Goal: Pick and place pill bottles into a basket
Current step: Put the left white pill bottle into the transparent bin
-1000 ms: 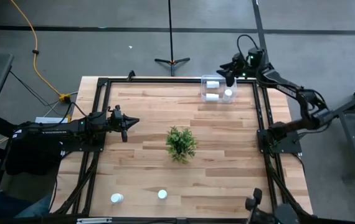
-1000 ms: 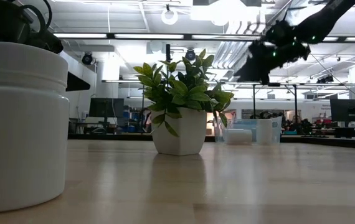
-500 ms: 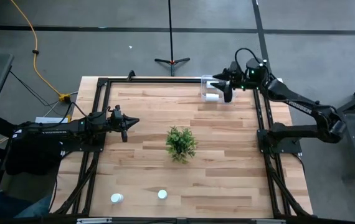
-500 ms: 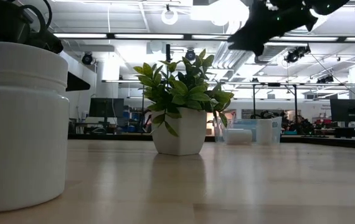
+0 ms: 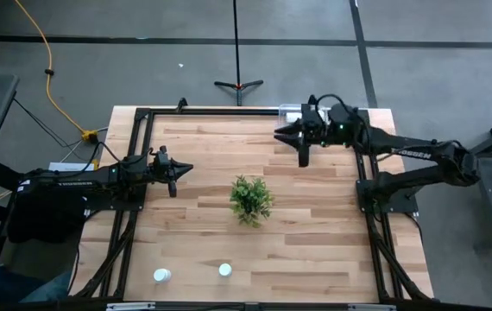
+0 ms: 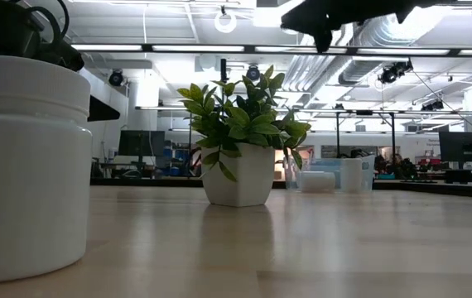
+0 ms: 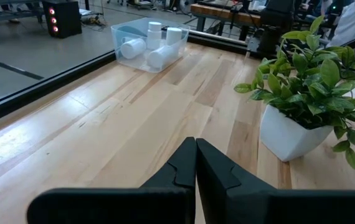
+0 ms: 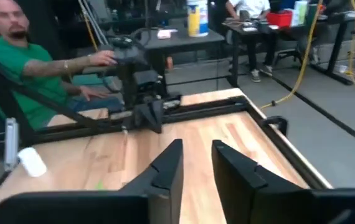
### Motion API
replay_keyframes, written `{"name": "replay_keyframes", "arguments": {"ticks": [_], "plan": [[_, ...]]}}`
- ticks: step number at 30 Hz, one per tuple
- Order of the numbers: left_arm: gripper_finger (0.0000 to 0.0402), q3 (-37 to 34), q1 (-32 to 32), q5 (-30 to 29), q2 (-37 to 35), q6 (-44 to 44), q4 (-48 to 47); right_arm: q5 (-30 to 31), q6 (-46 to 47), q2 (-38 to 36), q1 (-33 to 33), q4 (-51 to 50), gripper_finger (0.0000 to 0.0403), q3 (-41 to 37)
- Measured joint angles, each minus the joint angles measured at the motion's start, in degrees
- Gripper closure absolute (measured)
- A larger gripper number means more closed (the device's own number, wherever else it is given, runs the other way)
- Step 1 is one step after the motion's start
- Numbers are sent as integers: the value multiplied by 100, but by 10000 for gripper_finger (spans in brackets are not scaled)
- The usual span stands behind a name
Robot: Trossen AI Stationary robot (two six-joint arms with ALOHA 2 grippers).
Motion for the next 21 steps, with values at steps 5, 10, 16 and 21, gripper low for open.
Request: {"name": "replay_keyframes", "arguments": {"ticks": [5, 10, 16, 21], "plan": [[355, 1, 0, 0, 1, 0, 0, 319, 886, 6, 493, 3071, 362, -1250], [355, 1, 0, -1, 0, 0, 1, 807, 1341, -239, 550, 4905, 393, -3001], [355, 1, 0, 0, 2, 0, 2, 973, 1587, -1557, 356, 4692, 399, -4060], [355, 1, 0, 0, 0, -1, 2, 873, 1449, -2925, 316, 2757, 400, -4122]]}}
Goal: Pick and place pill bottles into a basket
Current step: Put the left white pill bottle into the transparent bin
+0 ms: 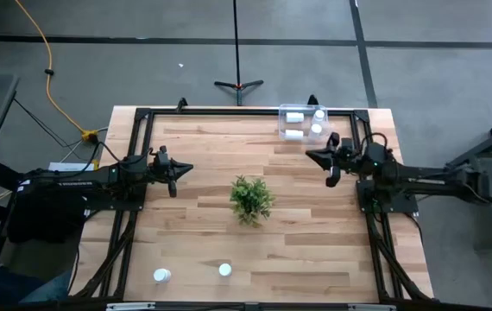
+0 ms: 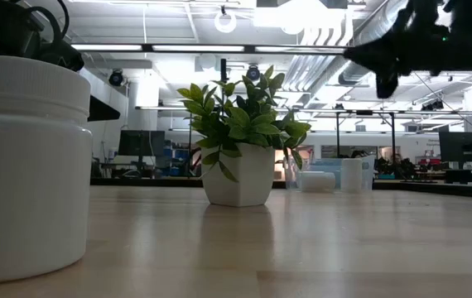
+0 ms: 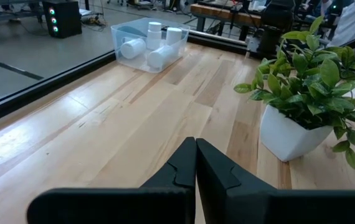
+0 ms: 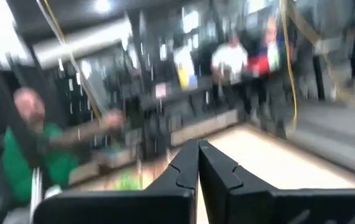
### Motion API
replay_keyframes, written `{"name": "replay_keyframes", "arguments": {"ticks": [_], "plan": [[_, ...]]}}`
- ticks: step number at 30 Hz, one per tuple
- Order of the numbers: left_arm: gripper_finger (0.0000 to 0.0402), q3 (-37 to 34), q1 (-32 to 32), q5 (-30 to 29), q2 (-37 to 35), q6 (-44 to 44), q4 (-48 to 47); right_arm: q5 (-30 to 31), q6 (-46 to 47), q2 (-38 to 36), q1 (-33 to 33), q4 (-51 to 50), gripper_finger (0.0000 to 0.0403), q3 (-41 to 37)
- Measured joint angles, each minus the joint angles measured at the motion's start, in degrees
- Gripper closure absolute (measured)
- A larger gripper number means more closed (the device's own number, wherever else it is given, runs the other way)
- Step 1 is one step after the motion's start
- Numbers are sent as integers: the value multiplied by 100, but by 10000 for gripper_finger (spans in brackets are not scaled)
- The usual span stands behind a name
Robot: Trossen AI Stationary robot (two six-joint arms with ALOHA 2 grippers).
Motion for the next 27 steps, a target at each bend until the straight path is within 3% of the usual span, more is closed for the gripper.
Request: {"name": "replay_keyframes", "arguments": {"ticks": [4, 8, 12, 22, 27], "plan": [[355, 0, 0, 0, 2, -97, 0, -44, -316, -912, 64, -1616, 401, 308], [355, 0, 0, 0, 1, -193, -2, 355, -638, -1746, 186, -1975, 400, 169], [355, 0, 0, 0, 1, -193, -2, 365, -523, -2389, 311, -2465, 401, -153], [355, -2, 0, 0, 0, -193, 0, 590, -660, -3439, 332, -3570, 401, -191], [355, -2, 0, 0, 0, -526, 87, 750, -651, -3485, 332, -3880, 401, -191]]}}
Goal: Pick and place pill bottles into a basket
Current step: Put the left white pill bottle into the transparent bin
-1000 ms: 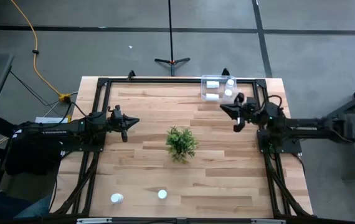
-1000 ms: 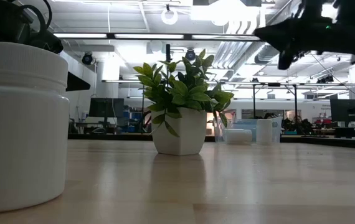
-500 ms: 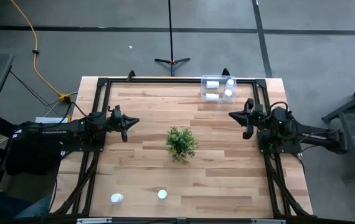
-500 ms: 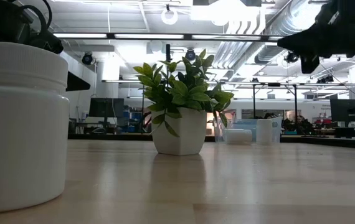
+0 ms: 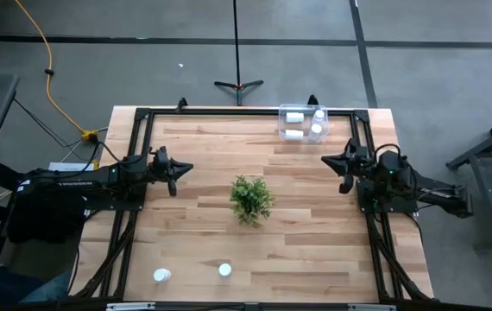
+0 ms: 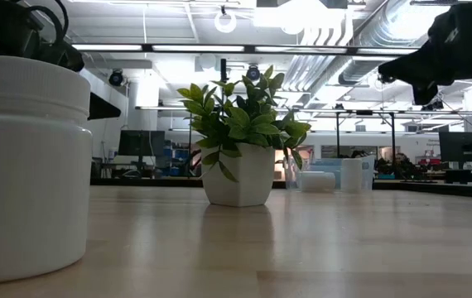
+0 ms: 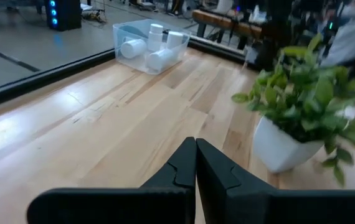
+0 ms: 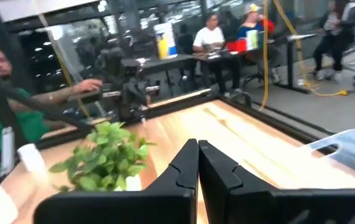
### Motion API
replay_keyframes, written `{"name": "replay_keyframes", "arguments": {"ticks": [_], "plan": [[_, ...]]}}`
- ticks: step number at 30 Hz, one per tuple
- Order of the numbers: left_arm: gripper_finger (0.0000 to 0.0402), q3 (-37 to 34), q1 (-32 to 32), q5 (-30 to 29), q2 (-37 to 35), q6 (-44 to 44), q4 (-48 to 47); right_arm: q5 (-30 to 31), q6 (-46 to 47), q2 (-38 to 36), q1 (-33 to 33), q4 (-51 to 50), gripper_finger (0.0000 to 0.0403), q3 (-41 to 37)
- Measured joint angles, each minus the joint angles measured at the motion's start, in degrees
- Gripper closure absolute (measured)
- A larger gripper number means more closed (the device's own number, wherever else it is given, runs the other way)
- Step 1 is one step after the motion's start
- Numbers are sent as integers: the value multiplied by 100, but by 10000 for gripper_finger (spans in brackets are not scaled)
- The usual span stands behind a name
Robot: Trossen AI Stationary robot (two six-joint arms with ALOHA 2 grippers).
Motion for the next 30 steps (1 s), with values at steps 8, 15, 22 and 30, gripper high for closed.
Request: {"name": "replay_keyframes", "arguments": {"ticks": [8, 15, 22, 30], "plan": [[355, 1, 0, -279, 0, -502, 11, 290, 21, -15, 0, 81, 402, -114], [355, 1, 0, -11, 2, -716, 10, 225, 103, 21, -19, 671, 402, -591], [336, 172, 0, 63, 3, -421, -35, 224, 256, 34, -17, 841, 402, -592], [187, 524, 0, 549, 2, -532, -50, 383, 545, 32, -17, 643, 402, -590]]}}
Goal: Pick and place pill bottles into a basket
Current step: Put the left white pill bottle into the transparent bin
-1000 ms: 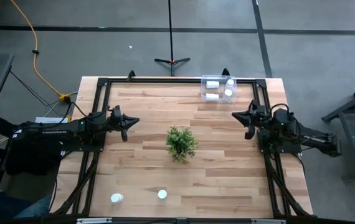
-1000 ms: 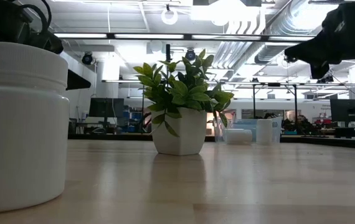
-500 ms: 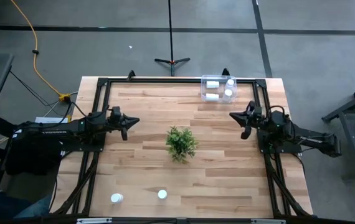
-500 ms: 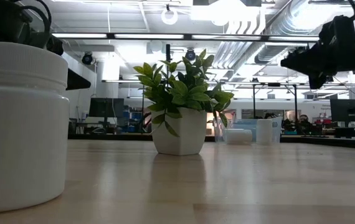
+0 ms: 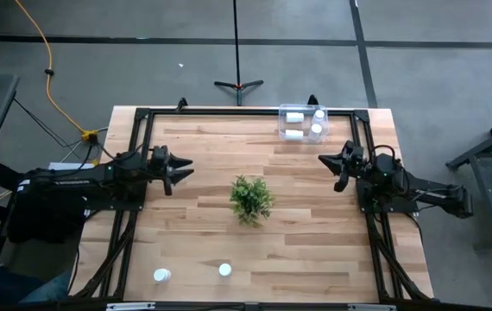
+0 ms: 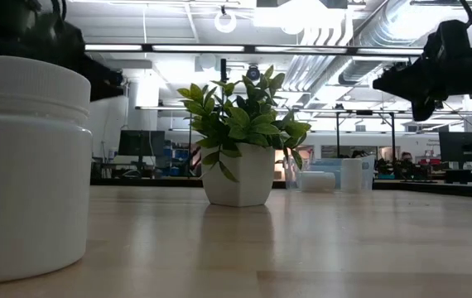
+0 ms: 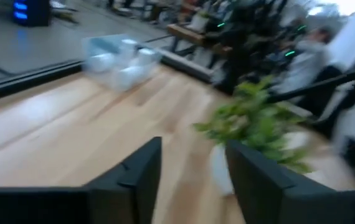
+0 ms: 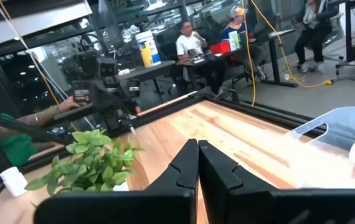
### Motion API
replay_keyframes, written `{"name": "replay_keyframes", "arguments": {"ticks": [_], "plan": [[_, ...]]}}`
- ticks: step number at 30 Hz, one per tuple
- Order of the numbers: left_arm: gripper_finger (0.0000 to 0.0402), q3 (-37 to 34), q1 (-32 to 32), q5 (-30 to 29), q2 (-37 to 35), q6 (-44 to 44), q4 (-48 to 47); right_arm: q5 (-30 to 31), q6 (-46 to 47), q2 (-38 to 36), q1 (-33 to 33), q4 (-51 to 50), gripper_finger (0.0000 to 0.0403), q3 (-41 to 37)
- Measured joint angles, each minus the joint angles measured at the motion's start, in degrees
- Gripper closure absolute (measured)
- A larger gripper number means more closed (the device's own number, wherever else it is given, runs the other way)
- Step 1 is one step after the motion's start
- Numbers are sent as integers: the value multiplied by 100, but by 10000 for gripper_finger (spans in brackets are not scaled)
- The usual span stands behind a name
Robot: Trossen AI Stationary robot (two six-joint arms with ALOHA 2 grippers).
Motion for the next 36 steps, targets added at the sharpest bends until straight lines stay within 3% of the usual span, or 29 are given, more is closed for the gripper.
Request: {"name": "replay_keyframes", "arguments": {"ticks": [6, 14, 20, 31, 36], "plan": [[154, 590, 0, 596, 113, -706, -95, 142, 9, 2, 0, 2, 402, 0], [182, 1583, 0, 626, 720, -2123, -220, 264, 7, 2, 0, 0, 402, 0], [197, 2098, 0, 1183, 1295, -2284, -472, 282, 7, 2, 0, 48, 402, -4], [218, 3494, -5, 2550, 3092, -2121, -3139, 273, -39, 2, 0, 70, 399, -4], [220, 4174, -334, 2672, 3768, -1723, -4531, 258, -39, 2, 0, 66, 402, -4]]}}
